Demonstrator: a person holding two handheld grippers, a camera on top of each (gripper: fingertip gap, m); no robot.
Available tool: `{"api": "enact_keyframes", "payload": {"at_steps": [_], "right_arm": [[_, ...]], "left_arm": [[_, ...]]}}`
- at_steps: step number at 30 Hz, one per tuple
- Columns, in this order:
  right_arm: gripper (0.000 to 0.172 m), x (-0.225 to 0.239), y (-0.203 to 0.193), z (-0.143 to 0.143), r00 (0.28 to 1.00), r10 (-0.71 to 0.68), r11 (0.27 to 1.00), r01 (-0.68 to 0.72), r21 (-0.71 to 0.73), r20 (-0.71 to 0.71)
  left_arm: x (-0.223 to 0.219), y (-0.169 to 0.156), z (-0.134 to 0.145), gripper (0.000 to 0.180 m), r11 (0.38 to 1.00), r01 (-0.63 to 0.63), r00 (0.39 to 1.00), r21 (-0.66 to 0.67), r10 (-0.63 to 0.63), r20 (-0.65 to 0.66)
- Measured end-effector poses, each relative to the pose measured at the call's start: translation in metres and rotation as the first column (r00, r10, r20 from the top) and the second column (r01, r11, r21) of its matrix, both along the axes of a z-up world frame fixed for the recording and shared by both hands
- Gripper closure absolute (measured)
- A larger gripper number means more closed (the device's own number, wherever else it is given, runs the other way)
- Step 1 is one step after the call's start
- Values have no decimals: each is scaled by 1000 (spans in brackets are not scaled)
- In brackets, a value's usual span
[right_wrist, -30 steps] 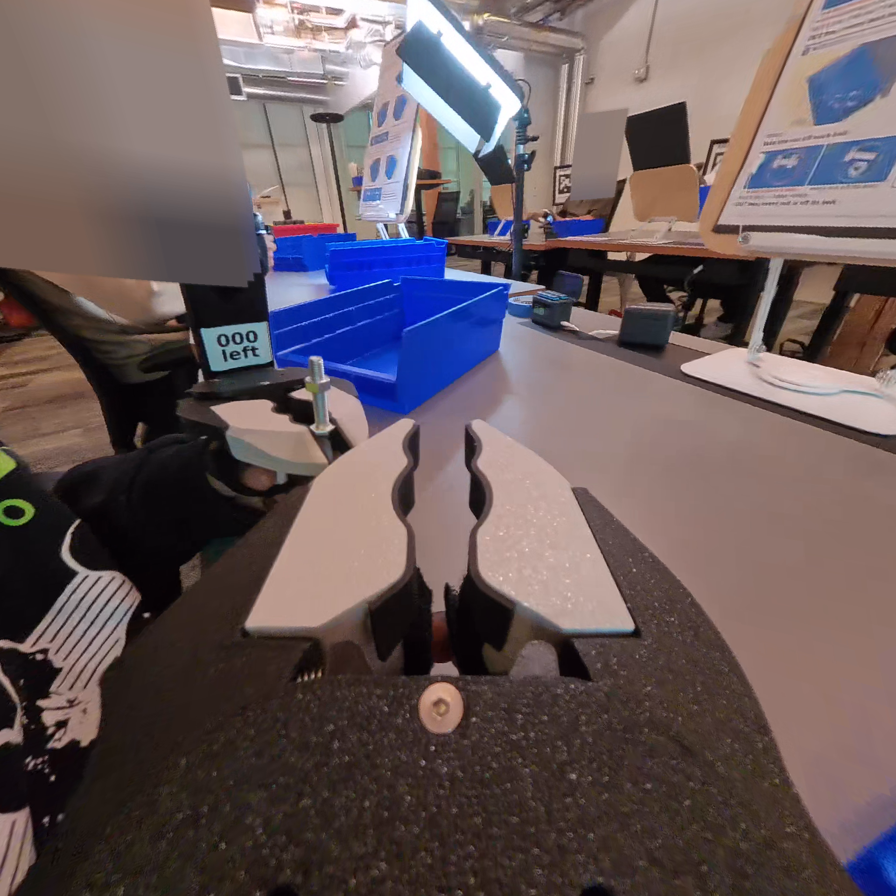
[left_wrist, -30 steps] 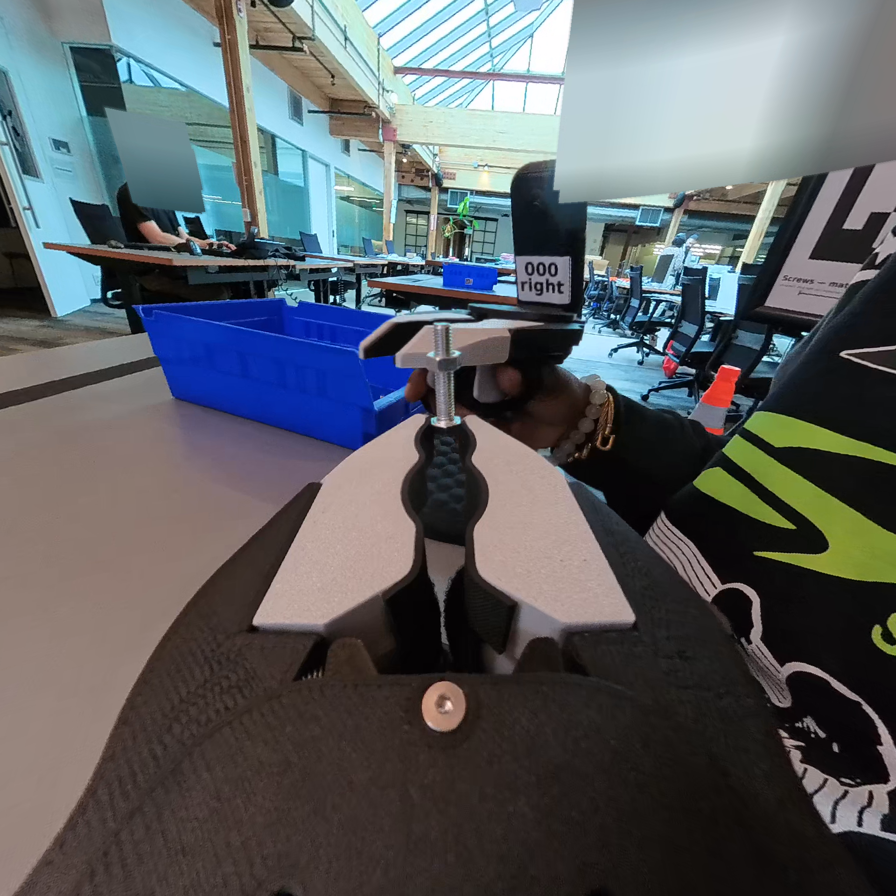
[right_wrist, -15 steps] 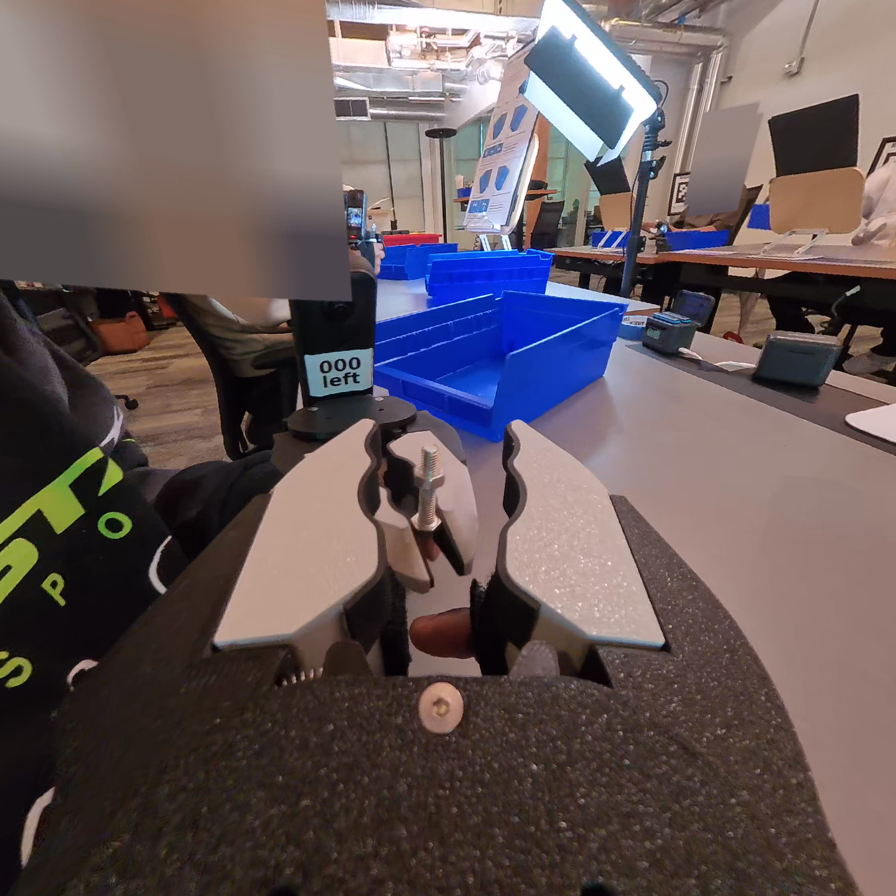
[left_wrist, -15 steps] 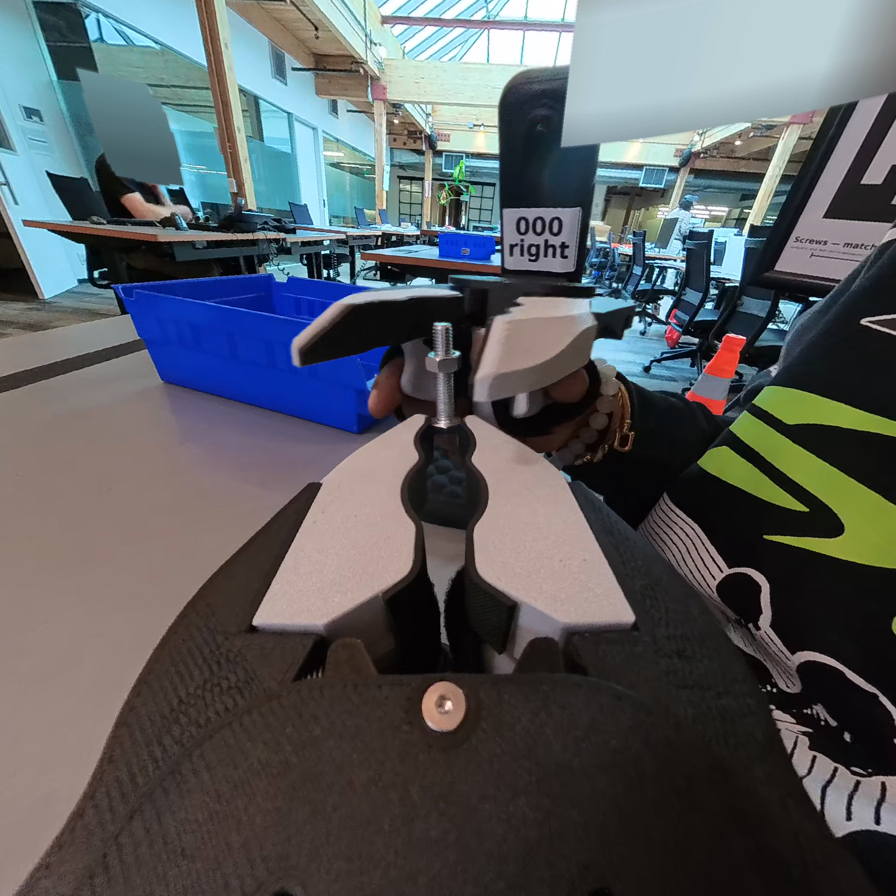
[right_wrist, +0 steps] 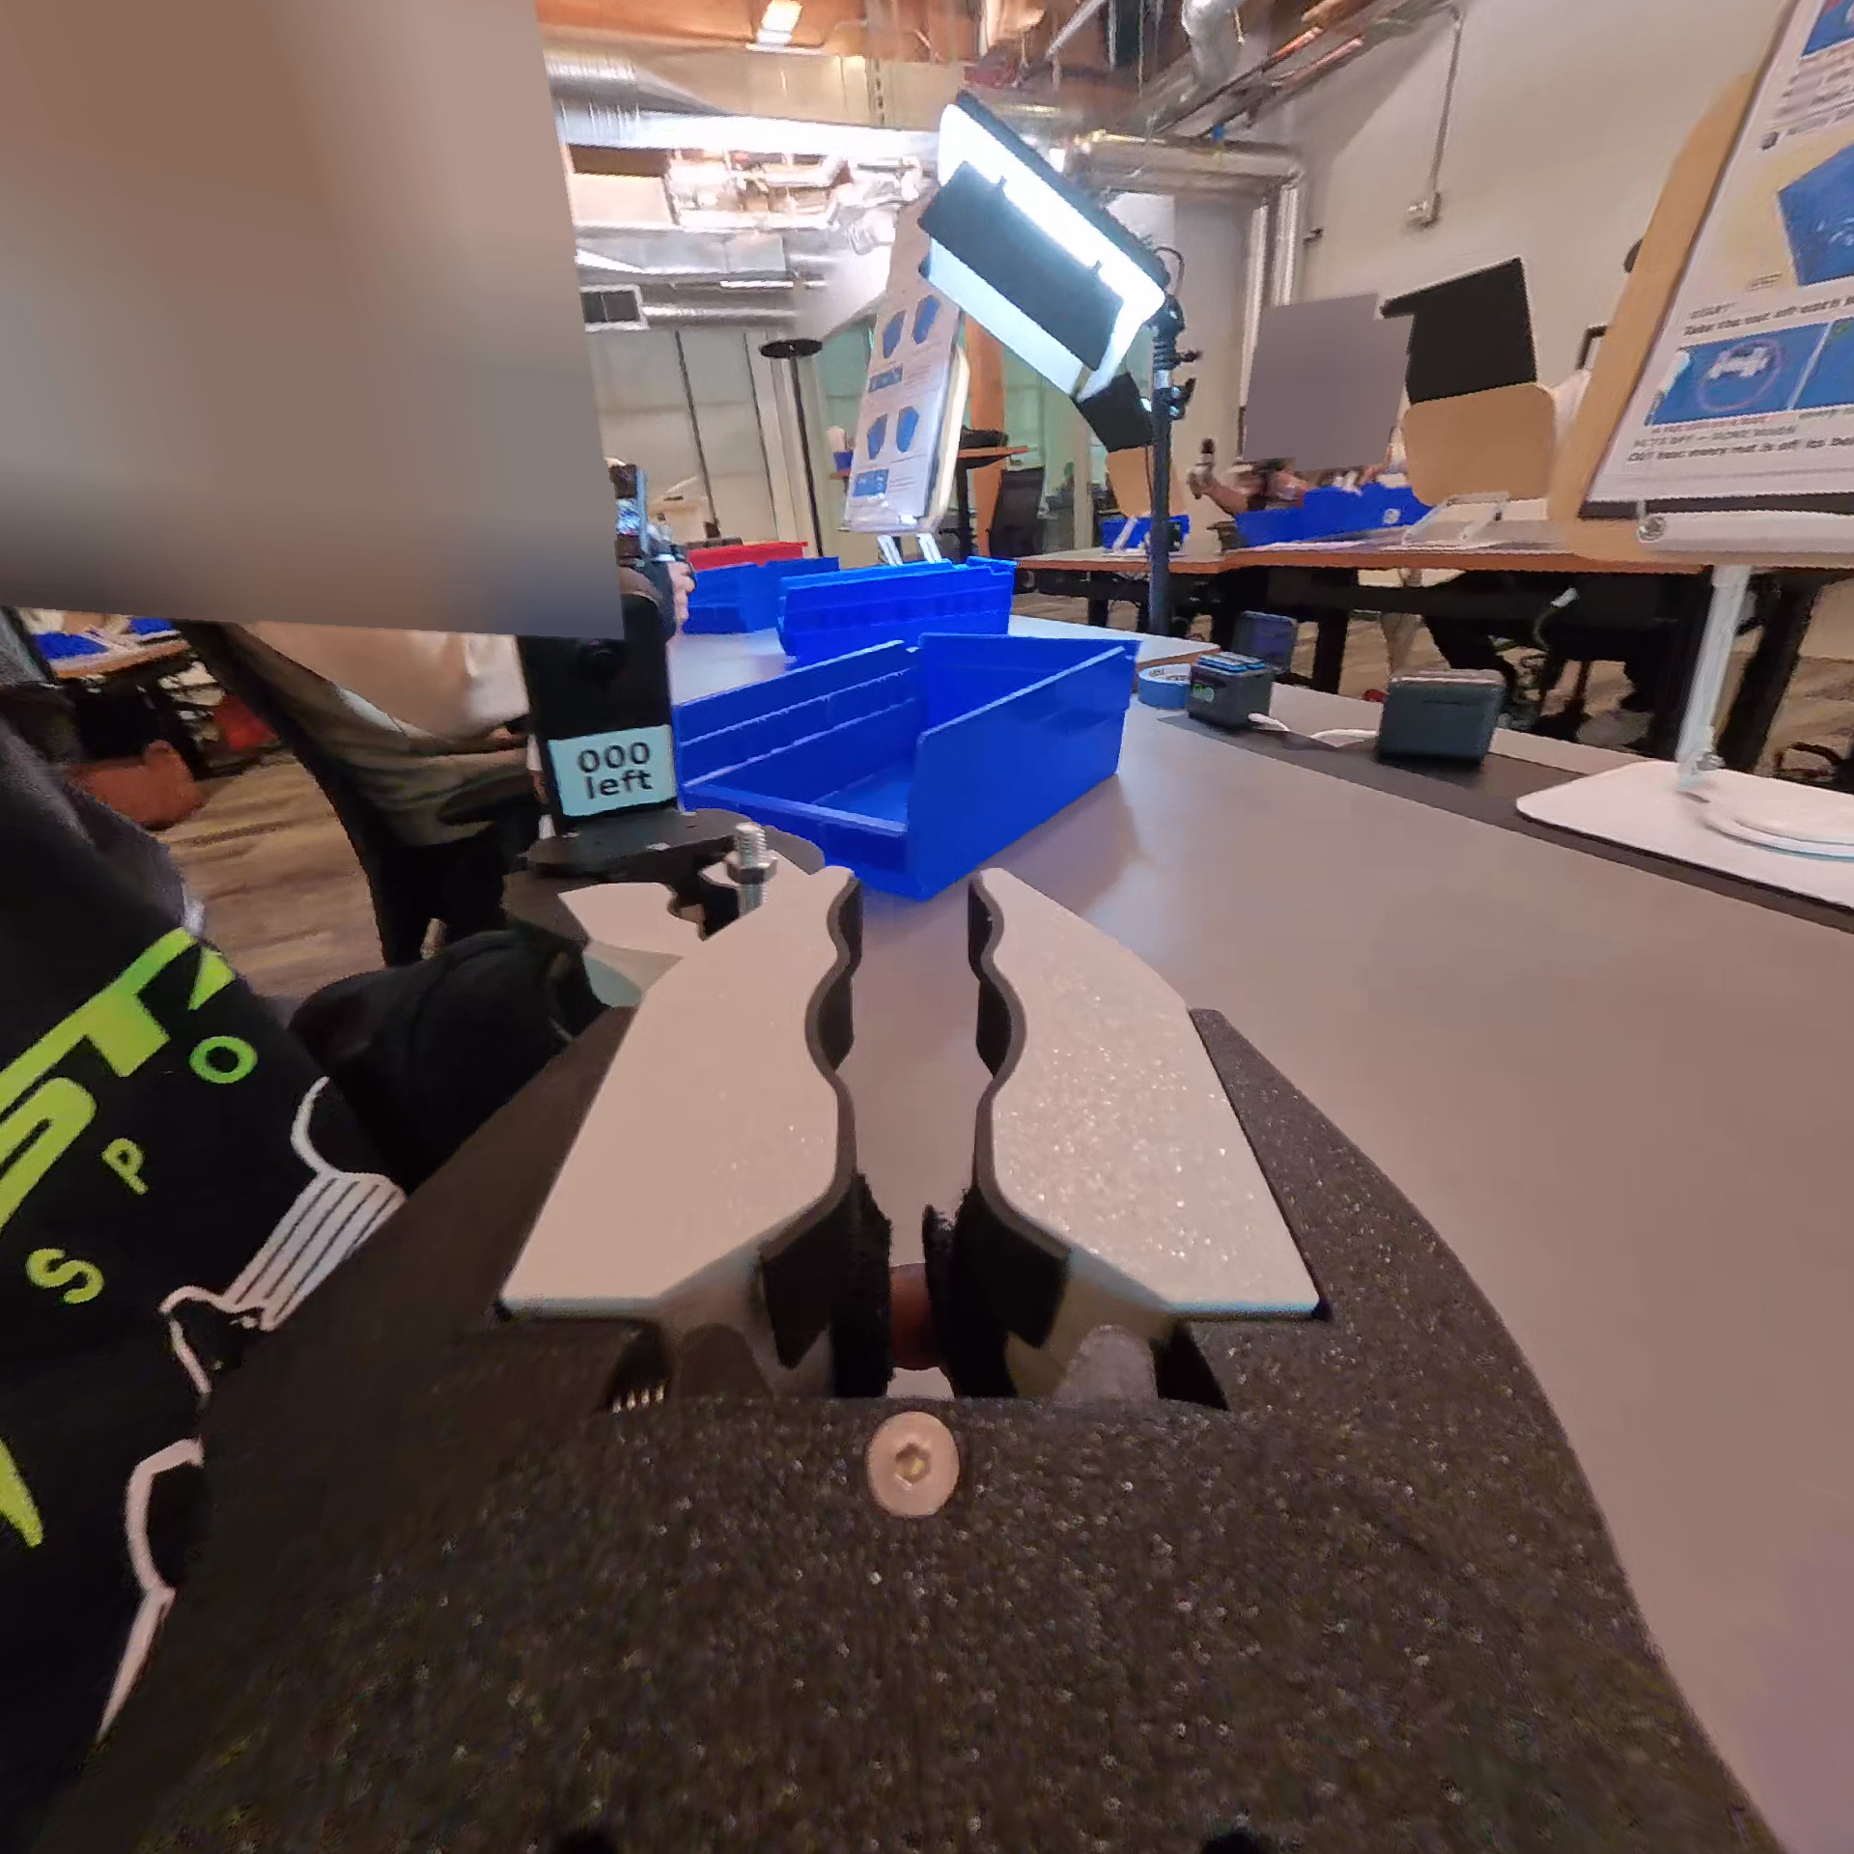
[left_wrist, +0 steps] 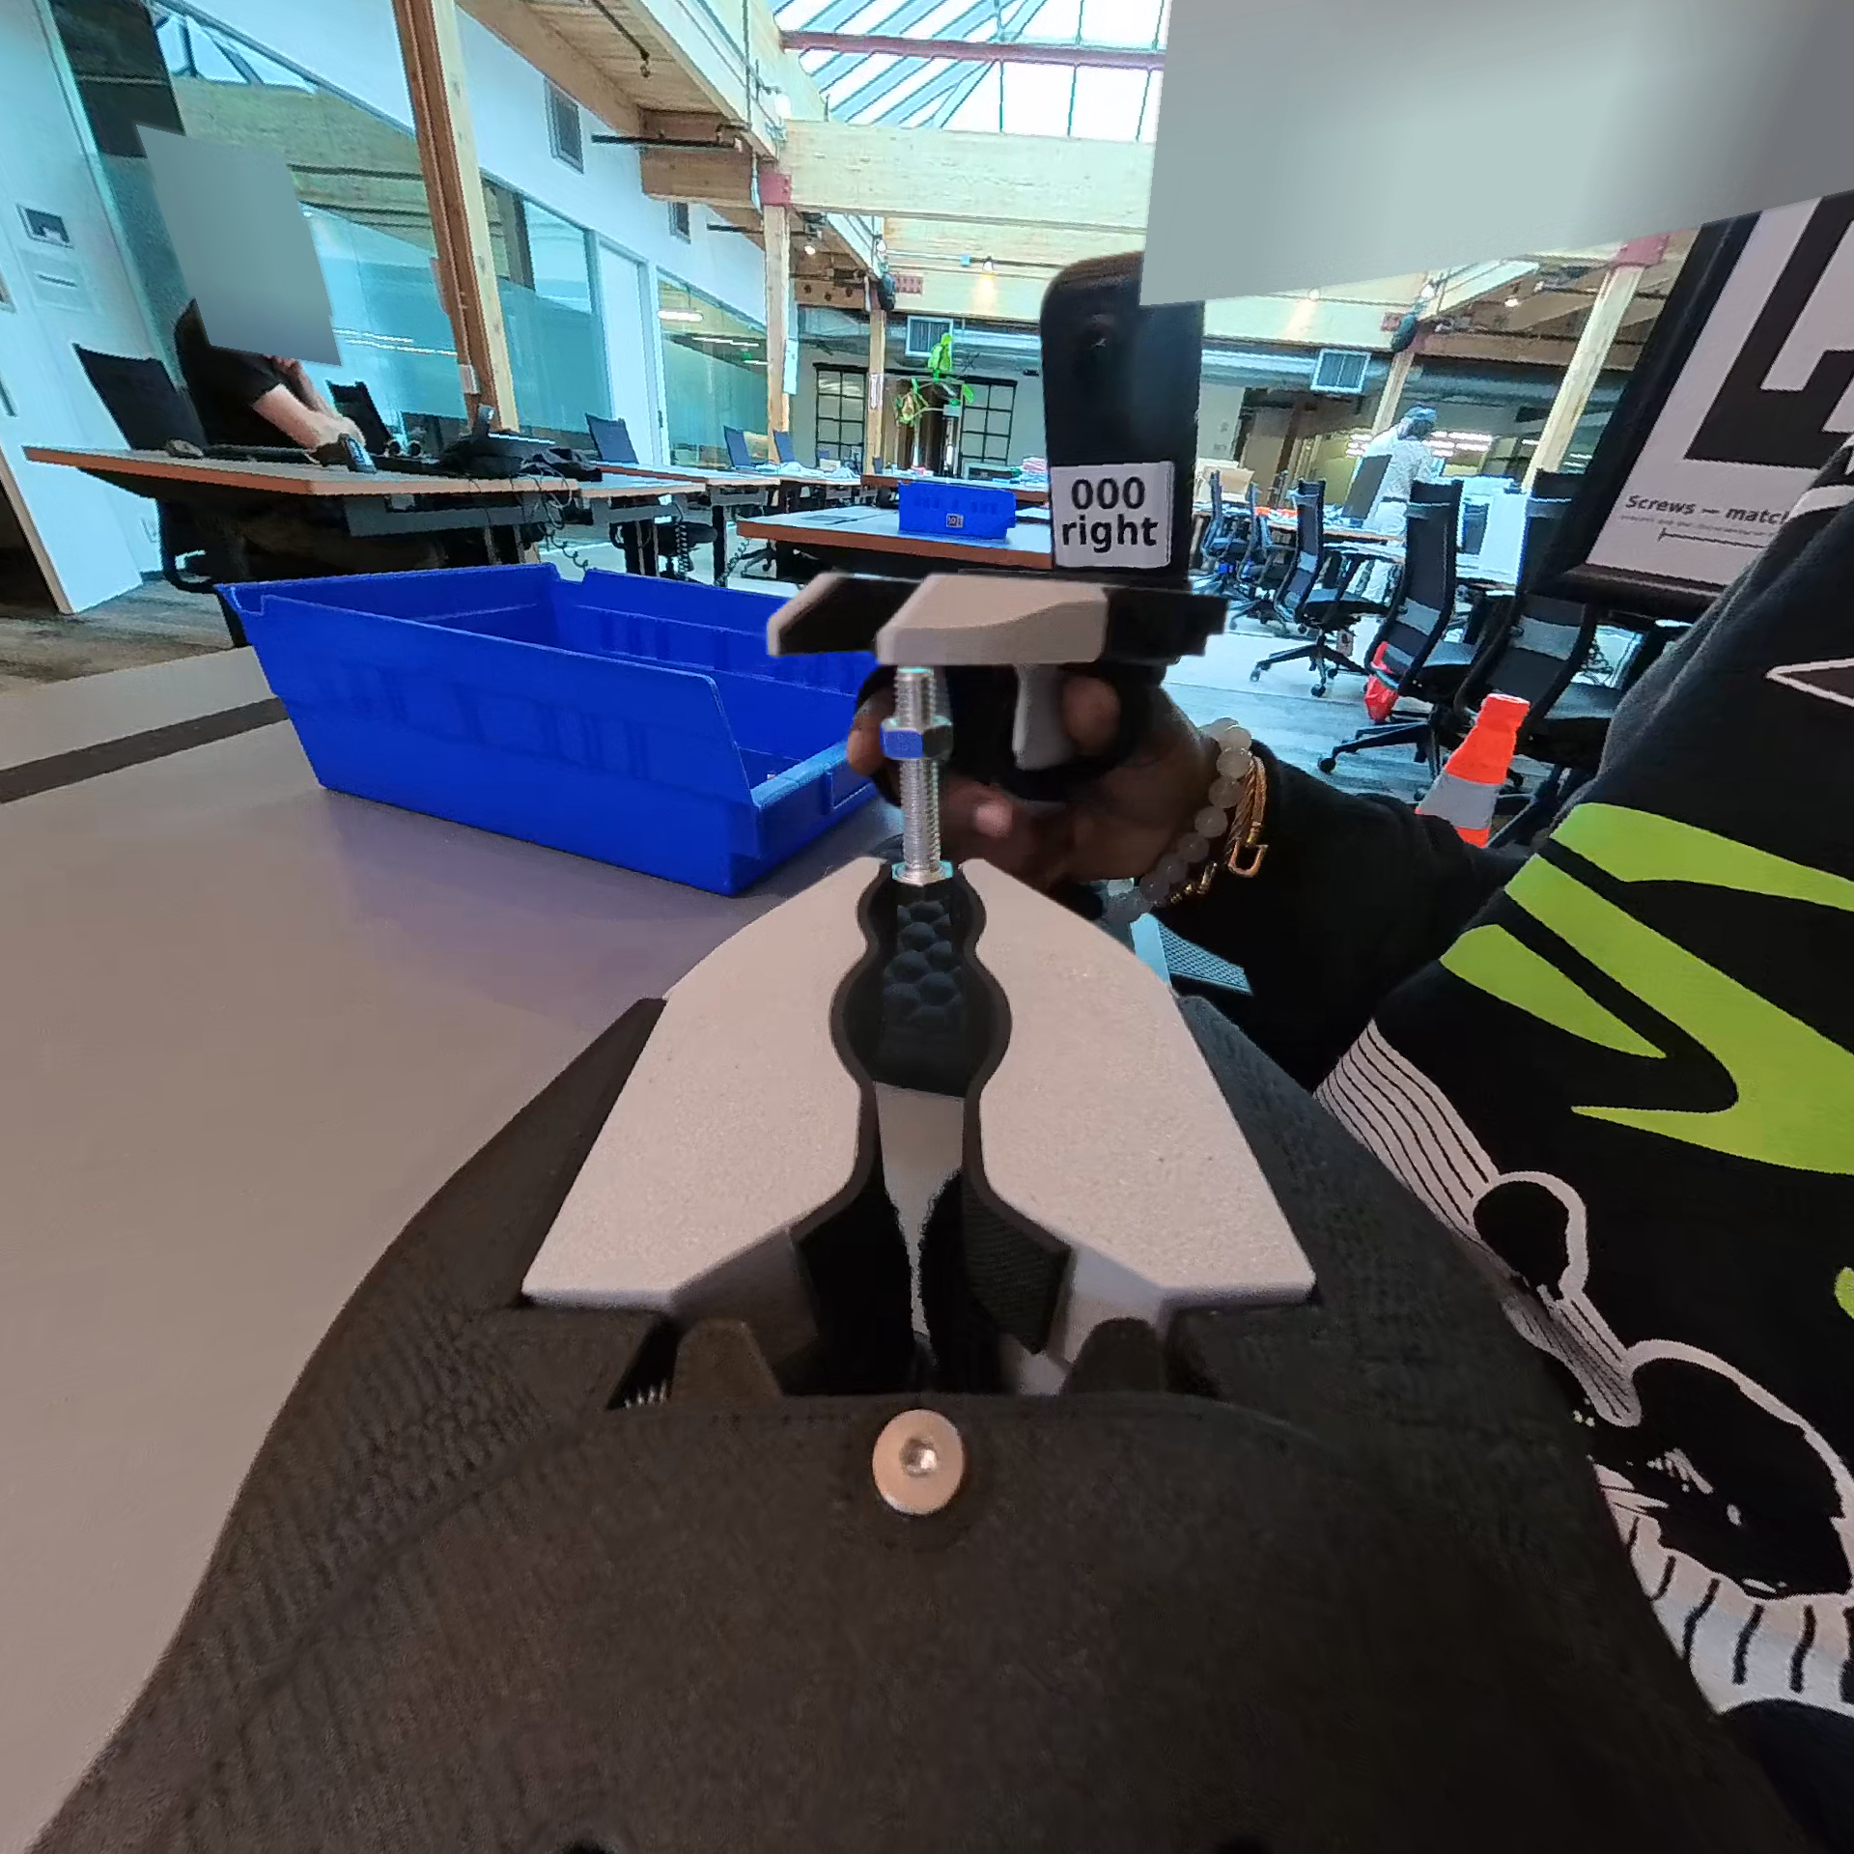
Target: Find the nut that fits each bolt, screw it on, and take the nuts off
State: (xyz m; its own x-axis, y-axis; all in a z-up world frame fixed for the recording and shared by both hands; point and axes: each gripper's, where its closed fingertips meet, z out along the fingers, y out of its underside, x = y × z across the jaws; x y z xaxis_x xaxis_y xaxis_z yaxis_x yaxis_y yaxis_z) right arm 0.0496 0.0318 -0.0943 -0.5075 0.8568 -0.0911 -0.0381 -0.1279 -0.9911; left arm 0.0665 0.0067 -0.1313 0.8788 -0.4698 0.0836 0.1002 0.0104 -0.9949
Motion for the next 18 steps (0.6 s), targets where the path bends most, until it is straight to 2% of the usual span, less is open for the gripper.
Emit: {"api": "enact_keyframes", "payload": {"at_steps": [5,7,12,15,18], "right_arm": [[128,-3,-36,2,991,134,991,-134,14,-7],[124,-12,-48,-1,989,147,988,-147,40,6],[124,-30,-58,-7,990,139,989,-141,54,30],[129,-32,-49,-10,995,96,994,-98,55,36],[125,-24,-40,-10,995,88,994,-91,64,34]], "left_arm": [[1,1,-2,171,1000,-5,1000,-10,5,-16],[1,1,-3,171,1000,-3,1000,-11,3,-16],[3,2,-4,171,1000,6,1000,-18,-6,-25],[3,1,-3,171,1000,11,1000,-15,-11,-22],[3,2,-4,171,1000,8,1000,-18,-9,-17]]}}
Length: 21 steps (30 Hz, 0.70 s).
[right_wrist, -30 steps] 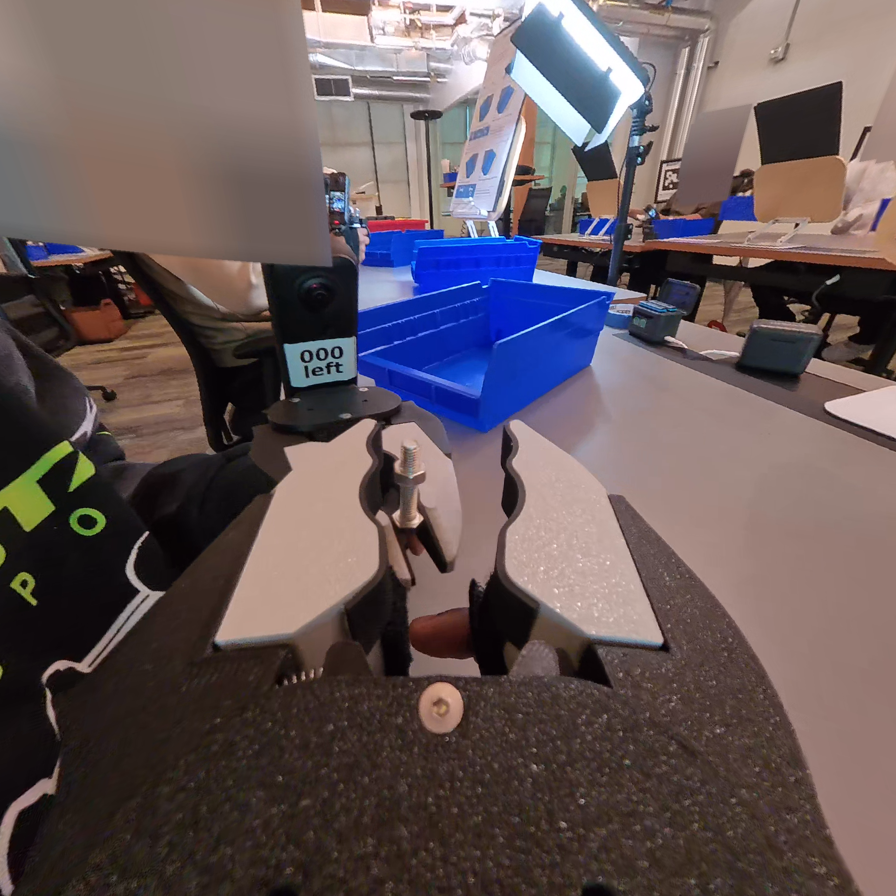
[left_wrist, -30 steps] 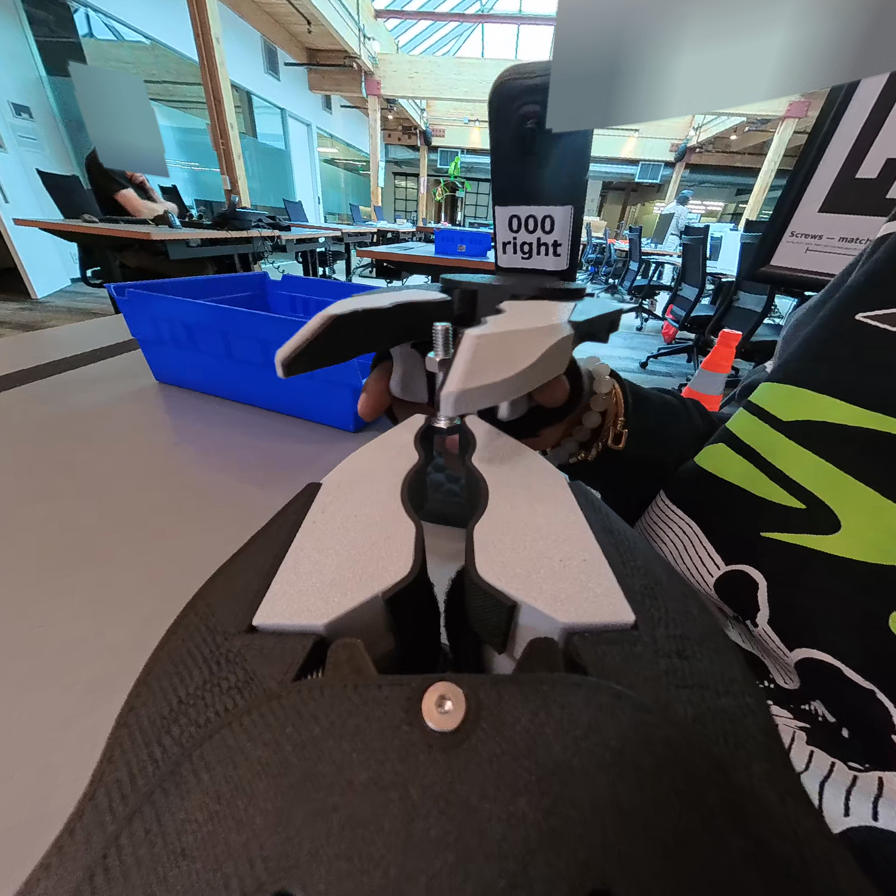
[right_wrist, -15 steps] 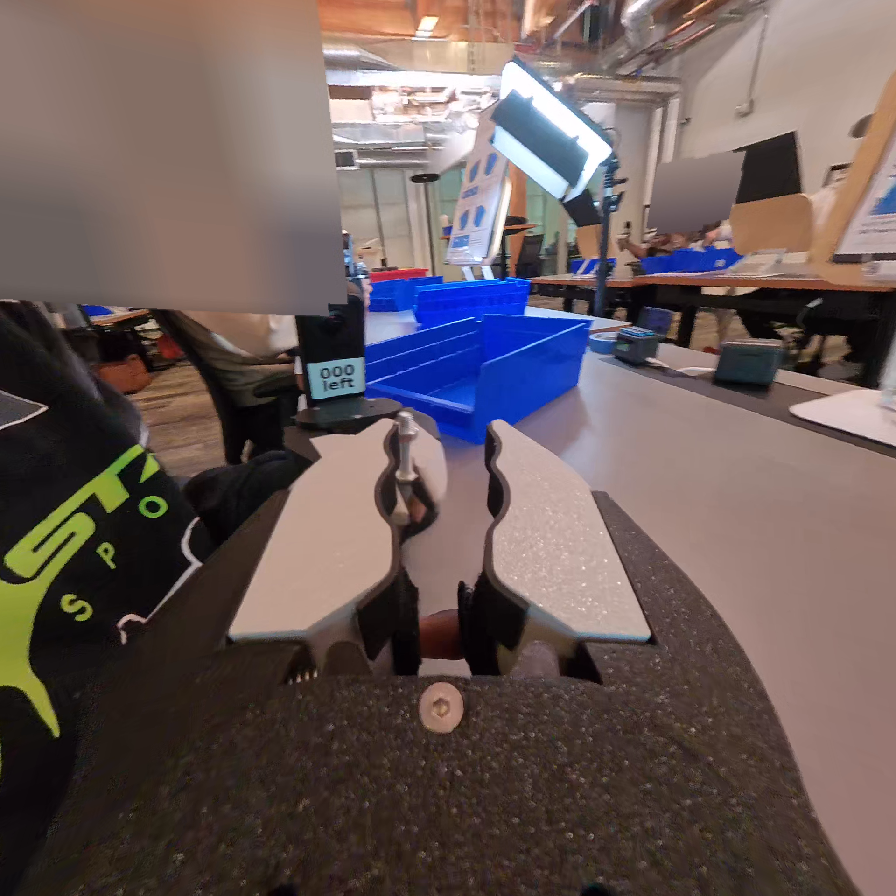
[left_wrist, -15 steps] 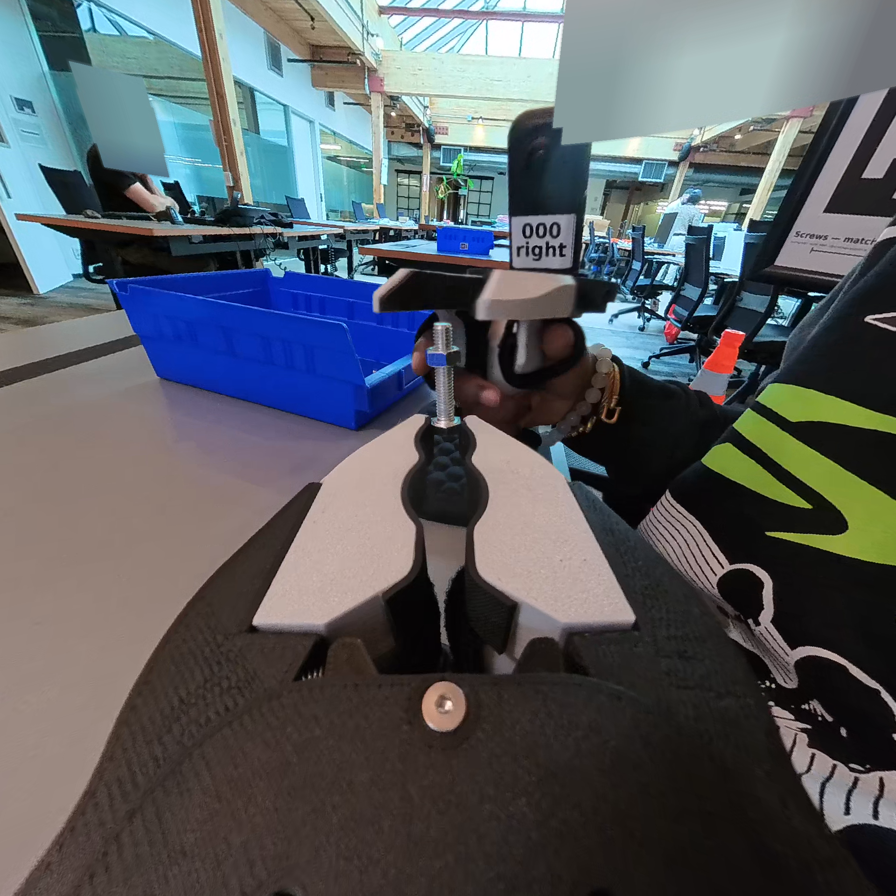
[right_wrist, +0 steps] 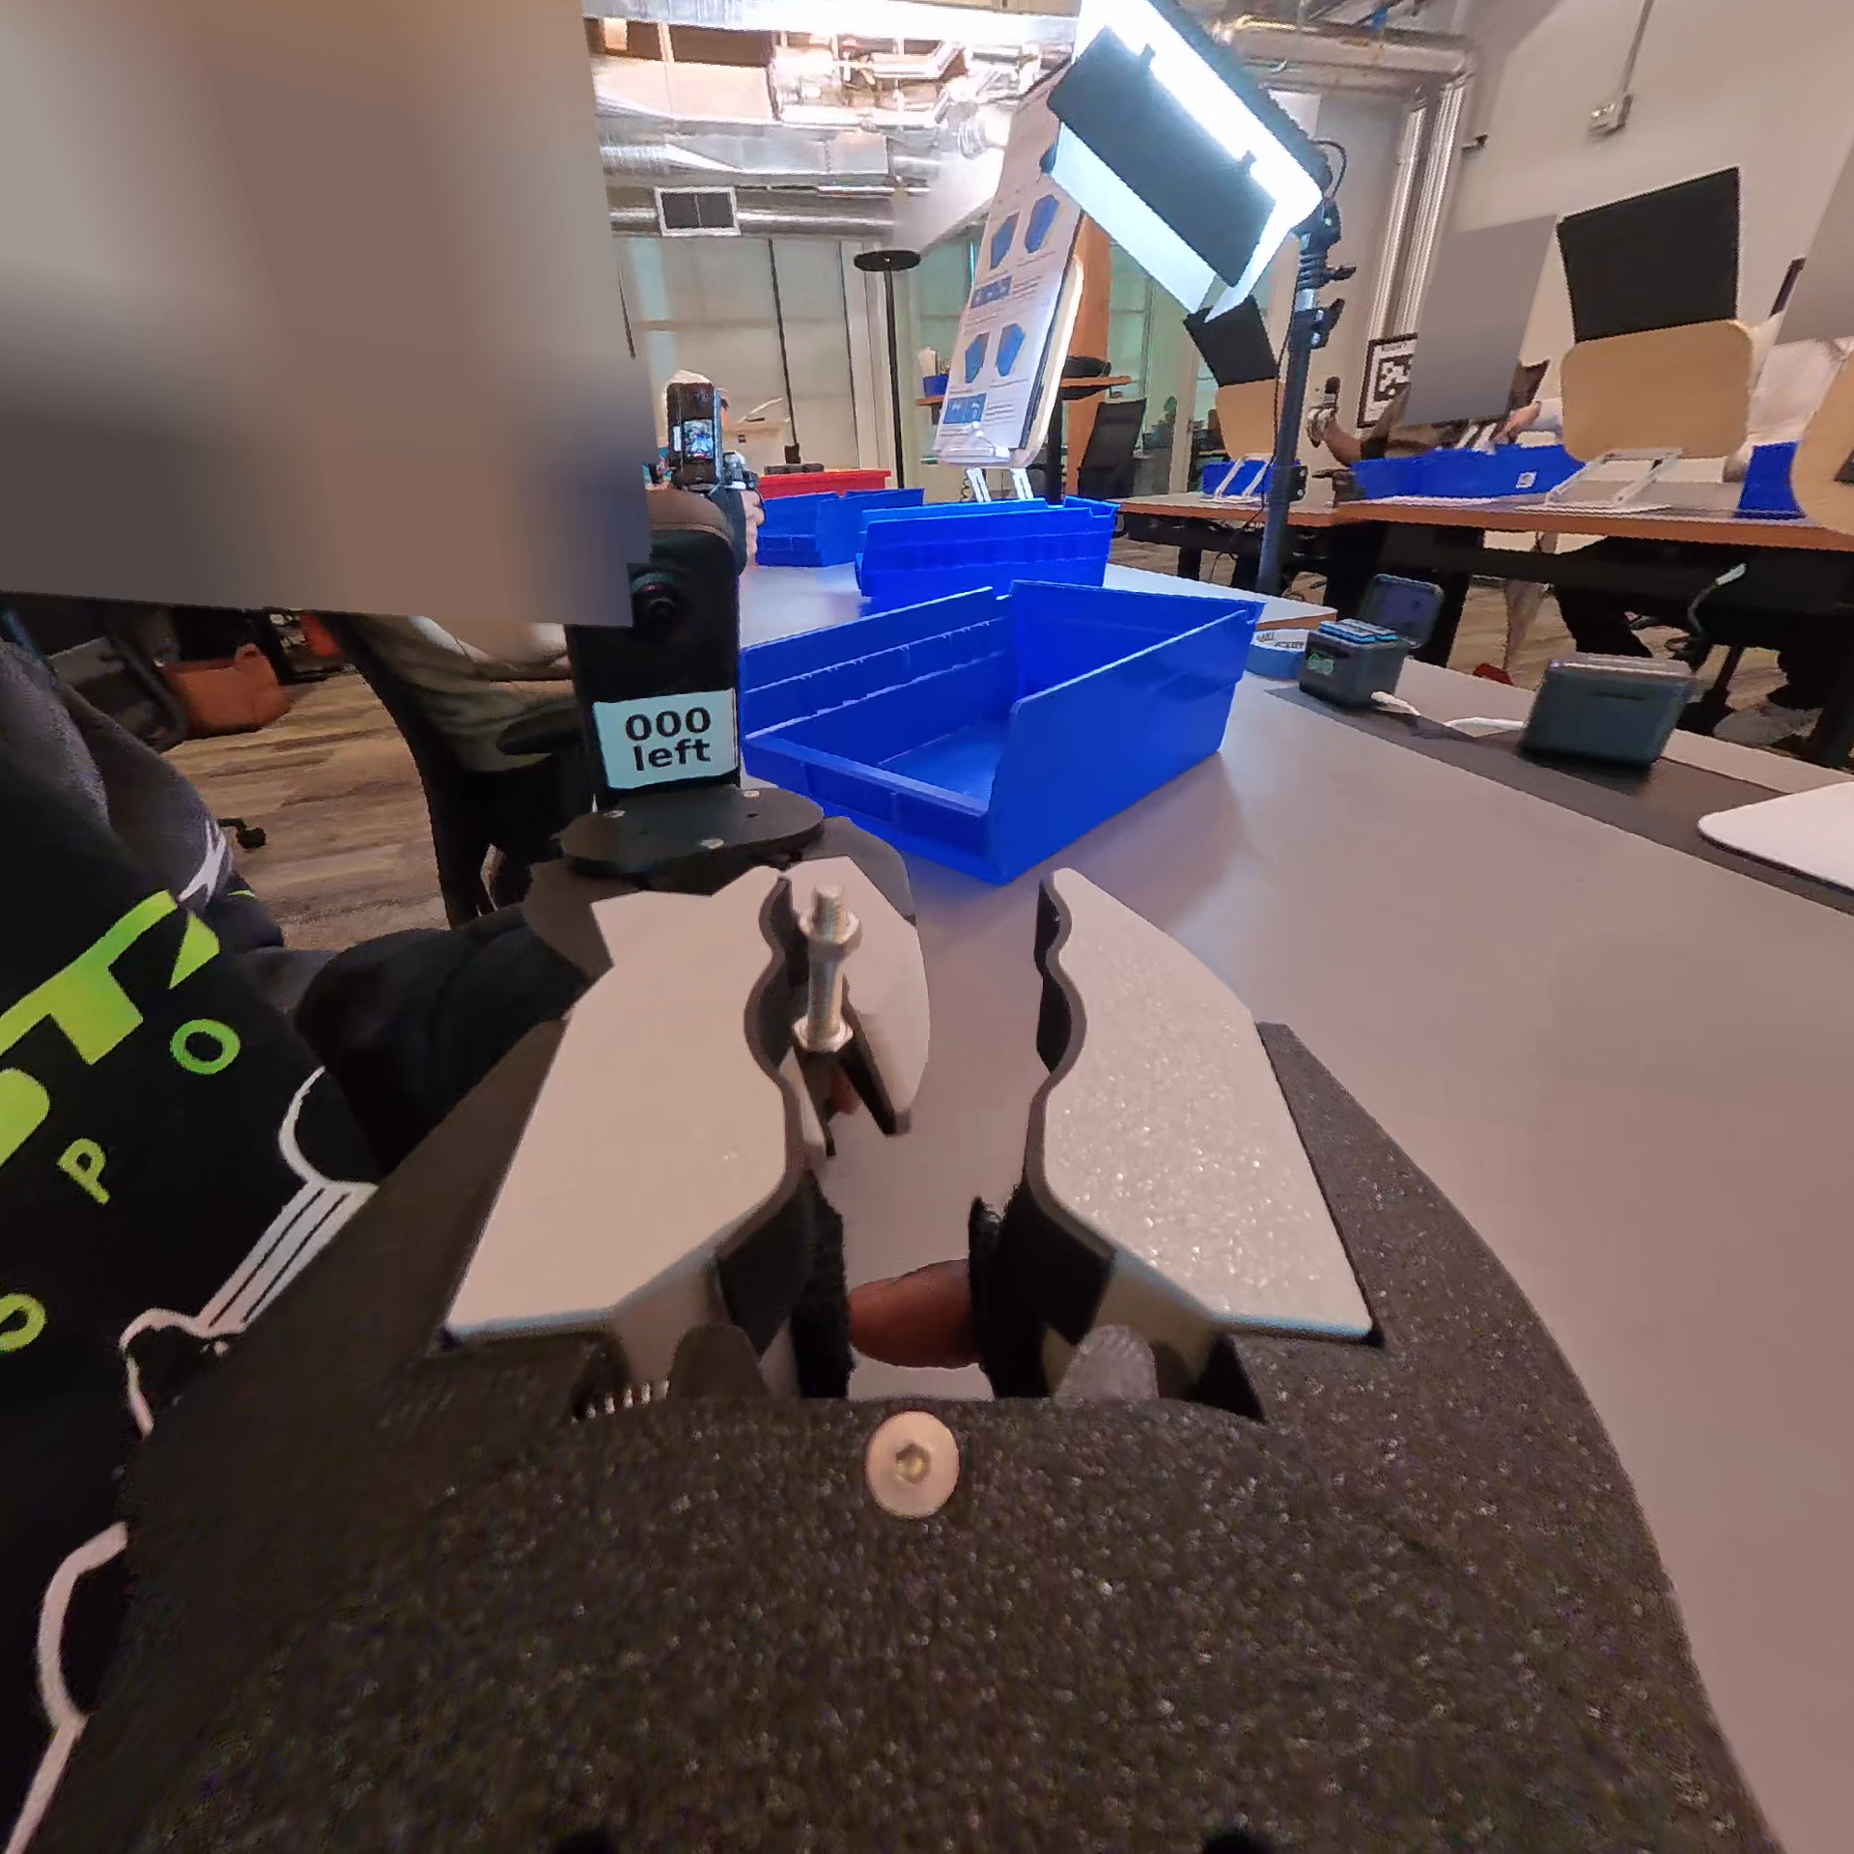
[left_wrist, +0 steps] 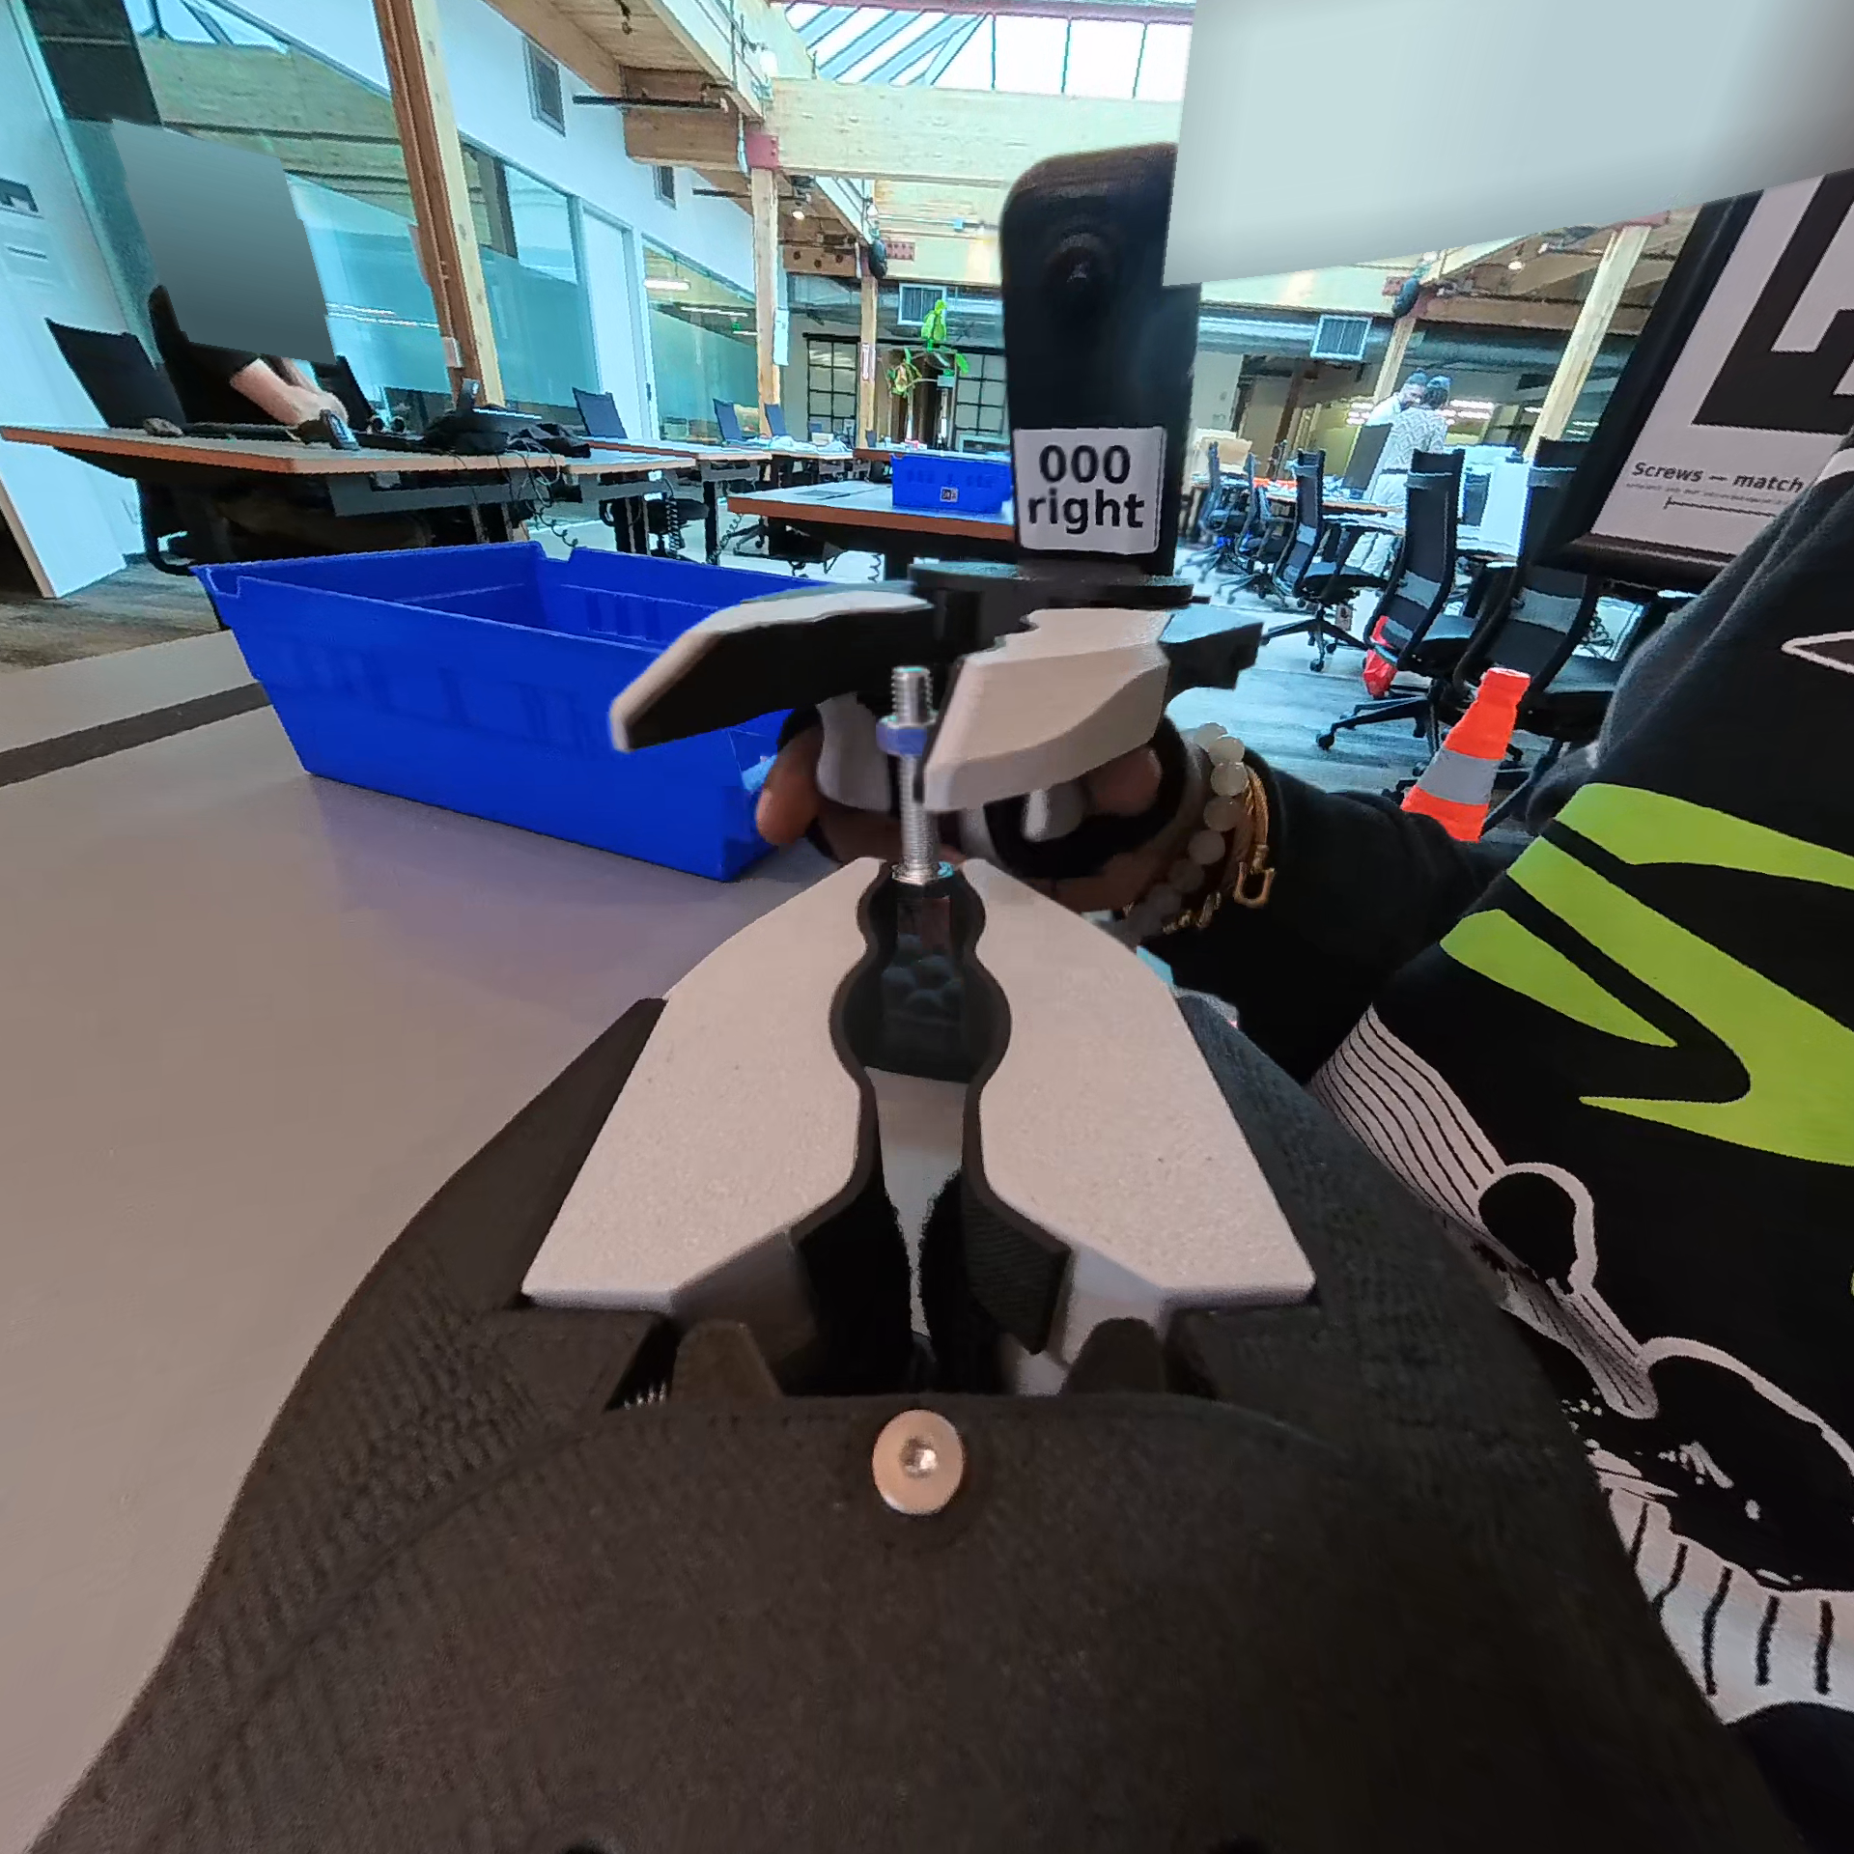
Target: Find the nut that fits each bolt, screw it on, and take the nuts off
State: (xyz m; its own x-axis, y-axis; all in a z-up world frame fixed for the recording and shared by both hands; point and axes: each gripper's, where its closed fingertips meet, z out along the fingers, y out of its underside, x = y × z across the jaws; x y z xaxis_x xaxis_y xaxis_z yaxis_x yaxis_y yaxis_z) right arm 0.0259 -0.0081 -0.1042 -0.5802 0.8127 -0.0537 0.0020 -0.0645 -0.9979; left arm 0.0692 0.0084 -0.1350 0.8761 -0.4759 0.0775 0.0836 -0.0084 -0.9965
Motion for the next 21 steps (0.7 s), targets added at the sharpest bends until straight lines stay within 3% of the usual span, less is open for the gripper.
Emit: {"api": "enact_keyframes", "payload": {"at_steps": [3,5,6,14,21], "right_arm": [[128,12,13,1,1000,-21,1000,21,6,-19],[148,16,28,2,997,-76,997,76,-13,-27],[148,17,34,2,995,-96,995,96,-22,-30],[131,17,1,11,998,46,998,-48,-36,-50],[129,-5,-15,3,999,47,999,-47,9,-14]], "left_arm": [[-2,0,1,171,1000,-5,1000,3,5,15],[-1,-1,3,171,1000,4,1000,12,-5,23],[-2,-1,3,171,1000,0,1000,11,-1,22],[0,1,-1,171,1000,-3,1000,-5,3,-4],[2,0,-1,171,1000,7,1000,4,-7,-13]]}}
